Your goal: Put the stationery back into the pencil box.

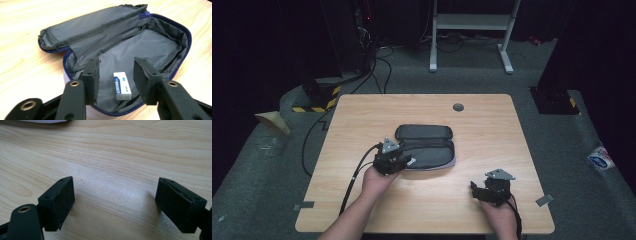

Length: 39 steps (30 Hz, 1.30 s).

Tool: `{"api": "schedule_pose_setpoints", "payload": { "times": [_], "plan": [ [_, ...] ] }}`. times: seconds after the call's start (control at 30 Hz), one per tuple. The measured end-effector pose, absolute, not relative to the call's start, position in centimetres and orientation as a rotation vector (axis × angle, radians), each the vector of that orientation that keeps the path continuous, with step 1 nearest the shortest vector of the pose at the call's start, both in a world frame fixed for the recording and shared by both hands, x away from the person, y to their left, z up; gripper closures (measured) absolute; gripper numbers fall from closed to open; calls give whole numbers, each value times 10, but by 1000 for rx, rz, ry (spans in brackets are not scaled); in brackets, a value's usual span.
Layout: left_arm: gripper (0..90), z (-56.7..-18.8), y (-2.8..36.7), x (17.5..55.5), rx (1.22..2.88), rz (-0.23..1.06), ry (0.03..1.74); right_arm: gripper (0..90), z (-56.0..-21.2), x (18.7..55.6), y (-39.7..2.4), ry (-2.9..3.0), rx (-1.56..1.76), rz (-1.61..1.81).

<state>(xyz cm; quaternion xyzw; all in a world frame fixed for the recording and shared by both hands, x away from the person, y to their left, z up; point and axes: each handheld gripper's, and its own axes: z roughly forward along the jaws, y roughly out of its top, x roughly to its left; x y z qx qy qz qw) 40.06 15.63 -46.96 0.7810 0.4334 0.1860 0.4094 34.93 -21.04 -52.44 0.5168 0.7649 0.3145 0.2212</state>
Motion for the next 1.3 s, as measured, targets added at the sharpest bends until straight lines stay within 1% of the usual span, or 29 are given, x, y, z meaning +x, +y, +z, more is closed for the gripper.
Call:
{"api": "schedule_pose_setpoints", "payload": {
  "times": [0.33, 0.5, 0.77, 0.97, 1.0, 1.07, 1.1, 1.13, 1.23, 1.3],
  "plan": [
    [454, -465, 168, 402, 1926, 460, 1094, 157, -524, 349, -210, 2114, 1429, 869],
    [403, -462, 174, 401, 1912, 436, 1075, 159, -524, 349, -210, 2112, 1433, 868],
    [289, -463, 185, 400, 1928, 427, 1068, 160, -524, 349, -210, 2109, 1432, 867],
    [180, -469, 202, 399, 1922, 436, 1108, 168, -524, 349, -210, 2105, 1433, 868],
    [154, -470, 205, 399, 1920, 445, 1121, 168, -524, 349, -210, 2105, 1433, 868],
    [134, -471, 213, 396, 1907, 470, 1137, 168, -524, 349, -210, 2105, 1434, 868],
    [101, -471, 217, 396, 1903, 477, 1141, 168, -524, 349, -210, 2105, 1434, 868],
    [101, -471, 221, 395, 1897, 483, 1144, 168, -524, 349, -210, 2105, 1433, 867],
    [45, -473, 234, 393, 1904, 483, 1161, 169, -524, 349, -210, 2104, 1434, 868],
    [23, -476, 244, 391, 1916, 484, 1173, 171, -524, 349, -210, 2104, 1435, 867]
  ]
}}
